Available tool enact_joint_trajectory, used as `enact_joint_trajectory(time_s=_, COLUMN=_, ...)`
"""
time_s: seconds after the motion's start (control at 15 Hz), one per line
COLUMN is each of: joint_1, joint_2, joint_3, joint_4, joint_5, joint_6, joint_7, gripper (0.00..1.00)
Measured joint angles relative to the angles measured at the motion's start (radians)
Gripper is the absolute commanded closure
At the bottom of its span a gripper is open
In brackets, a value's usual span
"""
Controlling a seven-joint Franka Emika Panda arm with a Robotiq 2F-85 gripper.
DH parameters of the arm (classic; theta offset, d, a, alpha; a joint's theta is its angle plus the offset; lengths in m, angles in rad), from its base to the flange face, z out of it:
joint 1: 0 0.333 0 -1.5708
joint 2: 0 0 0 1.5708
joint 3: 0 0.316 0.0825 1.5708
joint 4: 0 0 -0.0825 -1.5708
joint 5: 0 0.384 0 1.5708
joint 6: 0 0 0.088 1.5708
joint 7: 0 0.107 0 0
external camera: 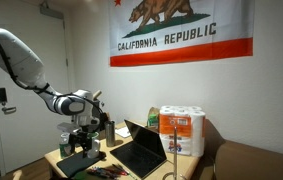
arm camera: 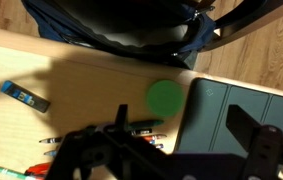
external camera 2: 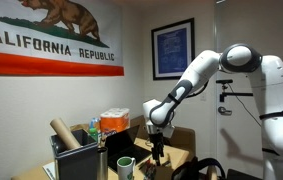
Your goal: Pick up the green lid from the table and place it on top of the jar on the left, place the jar inside the grey bin
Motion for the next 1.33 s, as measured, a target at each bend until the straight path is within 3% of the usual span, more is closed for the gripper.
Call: enact_joint_trajectory(time_s=1.33, joint_1=-0.007, joint_2=0.221, joint_3=0.024, joint_4=0.051, joint_5=0.049, joint_6=0.112, joint_7=-0.001, gripper=0.00)
